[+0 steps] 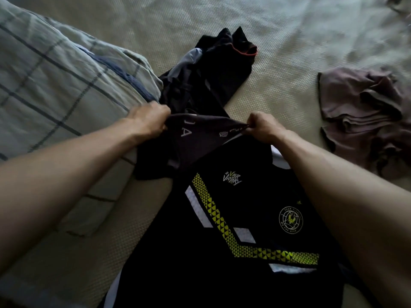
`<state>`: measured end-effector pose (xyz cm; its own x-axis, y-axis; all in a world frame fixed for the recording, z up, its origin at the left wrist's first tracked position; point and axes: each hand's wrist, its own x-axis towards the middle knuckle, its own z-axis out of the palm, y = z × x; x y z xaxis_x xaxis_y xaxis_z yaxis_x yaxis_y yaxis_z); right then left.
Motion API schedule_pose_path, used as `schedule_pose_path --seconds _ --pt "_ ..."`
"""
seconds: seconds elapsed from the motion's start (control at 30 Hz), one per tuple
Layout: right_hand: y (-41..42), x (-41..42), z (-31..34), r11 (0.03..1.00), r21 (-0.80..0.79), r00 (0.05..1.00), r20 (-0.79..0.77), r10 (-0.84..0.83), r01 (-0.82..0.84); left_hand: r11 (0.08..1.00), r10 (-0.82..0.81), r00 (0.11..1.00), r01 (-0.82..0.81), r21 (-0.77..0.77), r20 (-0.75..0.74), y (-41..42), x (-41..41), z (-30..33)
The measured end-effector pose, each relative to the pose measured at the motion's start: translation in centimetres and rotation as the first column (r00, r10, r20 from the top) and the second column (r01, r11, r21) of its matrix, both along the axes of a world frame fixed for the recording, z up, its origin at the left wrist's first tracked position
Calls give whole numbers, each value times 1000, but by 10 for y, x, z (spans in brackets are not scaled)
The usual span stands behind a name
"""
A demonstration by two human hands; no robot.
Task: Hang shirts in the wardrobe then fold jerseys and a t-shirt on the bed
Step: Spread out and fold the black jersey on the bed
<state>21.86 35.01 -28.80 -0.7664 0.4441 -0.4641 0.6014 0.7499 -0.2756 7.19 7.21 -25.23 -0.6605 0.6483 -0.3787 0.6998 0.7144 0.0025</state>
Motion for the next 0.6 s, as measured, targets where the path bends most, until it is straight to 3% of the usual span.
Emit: schedule_pose_path --seconds 0.13,0.27,0.37,0.47,0.6 --pt "2 3 -7 993 -19 984 -127 -121 120 996 24 1000 -24 -80 2 -7 -16 18" --pt "31 31 -7 944 -65 925 -189 -330 323 984 -77 961 31 -173 -266 1 1 17" --pt "64 74 -5 917 26 909 -151 -390 398 981 -194 896 187 -57 -401 21 26 11" --pt "77 121 -4 875 179 880 -255 -401 451 933 -317 885 356 56 -341 48 62 -7" --pt "69 179 -12 824 300 865 -318 -388 481 889 -435 899 438 134 -55 96 130 -41"
